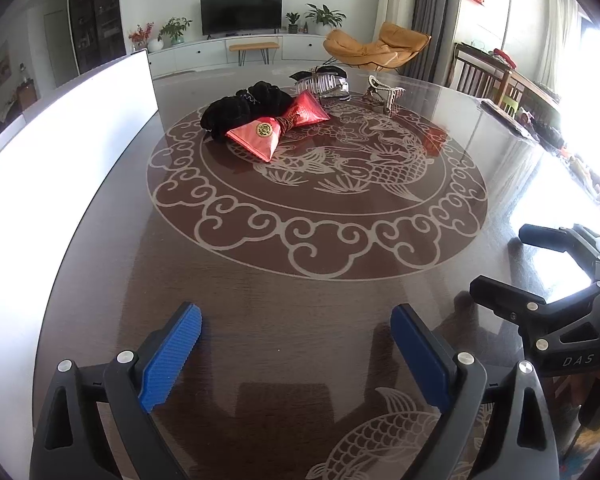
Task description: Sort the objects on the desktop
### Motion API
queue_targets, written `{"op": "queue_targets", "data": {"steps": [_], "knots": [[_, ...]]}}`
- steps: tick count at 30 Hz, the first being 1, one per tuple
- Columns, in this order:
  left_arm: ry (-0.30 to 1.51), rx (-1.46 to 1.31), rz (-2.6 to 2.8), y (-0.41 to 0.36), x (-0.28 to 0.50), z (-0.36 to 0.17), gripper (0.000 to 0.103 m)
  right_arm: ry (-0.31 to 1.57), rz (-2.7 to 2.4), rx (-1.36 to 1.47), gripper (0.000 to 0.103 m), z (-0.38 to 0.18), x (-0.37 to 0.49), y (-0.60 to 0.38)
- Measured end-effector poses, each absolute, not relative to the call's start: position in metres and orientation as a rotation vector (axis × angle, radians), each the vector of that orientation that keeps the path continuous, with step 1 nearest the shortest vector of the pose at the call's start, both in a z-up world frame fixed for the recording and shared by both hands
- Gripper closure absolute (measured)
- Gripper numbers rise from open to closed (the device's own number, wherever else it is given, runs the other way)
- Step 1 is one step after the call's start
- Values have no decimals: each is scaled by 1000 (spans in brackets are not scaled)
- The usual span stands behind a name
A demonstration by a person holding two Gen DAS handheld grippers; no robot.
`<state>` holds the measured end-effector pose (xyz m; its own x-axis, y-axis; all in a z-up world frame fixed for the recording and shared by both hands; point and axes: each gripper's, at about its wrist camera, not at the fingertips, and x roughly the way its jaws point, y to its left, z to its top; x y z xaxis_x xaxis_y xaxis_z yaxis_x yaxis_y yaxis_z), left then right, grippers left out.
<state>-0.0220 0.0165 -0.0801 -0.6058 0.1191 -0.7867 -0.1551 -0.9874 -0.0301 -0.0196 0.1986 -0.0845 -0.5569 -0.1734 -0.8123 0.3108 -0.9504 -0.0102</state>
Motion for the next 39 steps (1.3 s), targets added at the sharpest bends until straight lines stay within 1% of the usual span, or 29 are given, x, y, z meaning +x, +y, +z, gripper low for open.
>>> {"op": "queue_targets", "data": {"steps": [6, 39], "knots": [[108, -1325, 2692, 20, -22, -82, 6, 221, -2543, 1302, 0, -84, -20, 199], [106, -1325, 2692, 20, -23, -82, 6, 220, -2542, 1302, 0, -85, -20, 199]]}}
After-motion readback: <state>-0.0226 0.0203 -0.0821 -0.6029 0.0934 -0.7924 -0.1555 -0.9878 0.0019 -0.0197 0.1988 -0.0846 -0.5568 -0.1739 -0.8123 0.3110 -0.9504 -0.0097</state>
